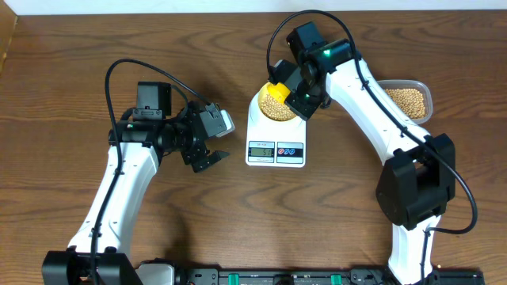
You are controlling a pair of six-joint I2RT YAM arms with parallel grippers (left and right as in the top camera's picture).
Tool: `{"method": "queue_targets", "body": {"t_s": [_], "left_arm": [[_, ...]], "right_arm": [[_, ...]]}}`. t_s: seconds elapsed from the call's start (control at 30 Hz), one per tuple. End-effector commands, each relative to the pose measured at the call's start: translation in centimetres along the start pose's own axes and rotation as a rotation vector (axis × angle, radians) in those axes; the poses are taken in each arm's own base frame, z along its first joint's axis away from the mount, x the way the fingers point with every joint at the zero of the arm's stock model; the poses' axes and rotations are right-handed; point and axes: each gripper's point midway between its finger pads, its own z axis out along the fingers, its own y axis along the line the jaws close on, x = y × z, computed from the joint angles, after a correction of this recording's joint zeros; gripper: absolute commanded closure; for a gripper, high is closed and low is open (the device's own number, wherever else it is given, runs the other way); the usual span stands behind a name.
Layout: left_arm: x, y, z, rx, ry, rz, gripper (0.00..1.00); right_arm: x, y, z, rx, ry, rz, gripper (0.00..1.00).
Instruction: Scoop item into bowl and weigh 50g on scale
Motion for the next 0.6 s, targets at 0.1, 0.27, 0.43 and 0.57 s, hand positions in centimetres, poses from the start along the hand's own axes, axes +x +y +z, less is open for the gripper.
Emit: {"method": "queue_targets", "body": {"t_s": [0.1,0.27,0.43,0.57], "left_arm": [[-0.4,-0.1,-0.4,-0.002,-0.018,-0.005,0.02],[-0.4,-0.1,-0.4,-0.002,-0.018,-0.005,0.02],[-0.4,-0.1,-0.4,-0.002,-0.018,-0.005,0.02],[-0.4,-0.1,-0.4,-0.002,-0.018,-0.005,0.02]], "right_arm": [[0.3,0.9,1.1,-0.013,0.037,-0.032,0.99],[0.7,1.6,1.7,-0.028,0.065,-0.041,0.99],[0.6,2.0,1.8,-0.032,0.068,-0.049,0.99],[0.7,2.6,1.8,-0.038,0.078,-0.059,0.99]]}}
